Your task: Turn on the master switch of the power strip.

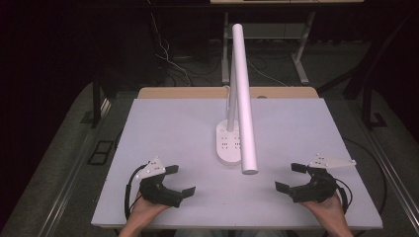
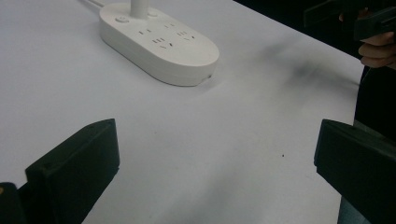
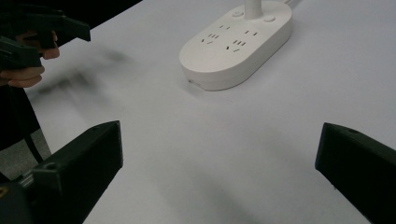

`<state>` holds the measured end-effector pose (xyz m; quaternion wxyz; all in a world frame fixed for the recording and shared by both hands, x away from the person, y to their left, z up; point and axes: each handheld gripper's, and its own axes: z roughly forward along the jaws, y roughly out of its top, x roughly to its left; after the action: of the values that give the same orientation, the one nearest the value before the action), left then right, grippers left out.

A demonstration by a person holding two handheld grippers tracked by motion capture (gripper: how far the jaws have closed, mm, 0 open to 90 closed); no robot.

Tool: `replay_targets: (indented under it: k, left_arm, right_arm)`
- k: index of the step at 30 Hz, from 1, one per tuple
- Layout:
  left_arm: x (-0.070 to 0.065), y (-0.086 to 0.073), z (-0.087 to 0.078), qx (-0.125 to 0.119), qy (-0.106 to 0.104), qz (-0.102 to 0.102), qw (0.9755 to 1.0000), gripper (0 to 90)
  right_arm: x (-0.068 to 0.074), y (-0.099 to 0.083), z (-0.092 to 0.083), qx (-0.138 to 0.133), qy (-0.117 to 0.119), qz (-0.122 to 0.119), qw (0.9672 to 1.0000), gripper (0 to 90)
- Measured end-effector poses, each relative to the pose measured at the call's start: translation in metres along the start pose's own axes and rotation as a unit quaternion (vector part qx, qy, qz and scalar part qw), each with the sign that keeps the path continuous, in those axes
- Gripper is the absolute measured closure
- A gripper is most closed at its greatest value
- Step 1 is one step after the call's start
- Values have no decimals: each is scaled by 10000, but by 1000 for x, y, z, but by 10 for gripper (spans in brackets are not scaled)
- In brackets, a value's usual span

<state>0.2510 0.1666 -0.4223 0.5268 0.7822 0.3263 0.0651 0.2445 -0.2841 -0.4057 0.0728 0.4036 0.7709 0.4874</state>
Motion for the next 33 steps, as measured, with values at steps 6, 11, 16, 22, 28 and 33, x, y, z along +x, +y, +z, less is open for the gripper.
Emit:
replay_targets:
  k: [6,11,16,22,28,33]
  left_arm:
    - [0,0,0,24,-26,16,10000,0]
    - [-1,0,1,41,-44,30,10000,0]
    - [-1,0,1,96,-81,52,9999,0]
    - [-2,1,3,144,-133,47,9998,0]
    - [-3,3,4,282,-170,77,9994,0]
    - [-3,7,5,406,-216,68,9989,0]
  right_arm:
    - [2,-1,0,23,17,18,10000,4]
    - [1,-1,-1,44,36,-11,10000,4]
    - [2,-1,-2,47,39,16,10000,4]
    - [2,-1,-2,65,33,11,10000,4]
    - [3,-2,-1,111,12,-68,9999,4]
    - [2,-2,0,141,26,-58,9999,4]
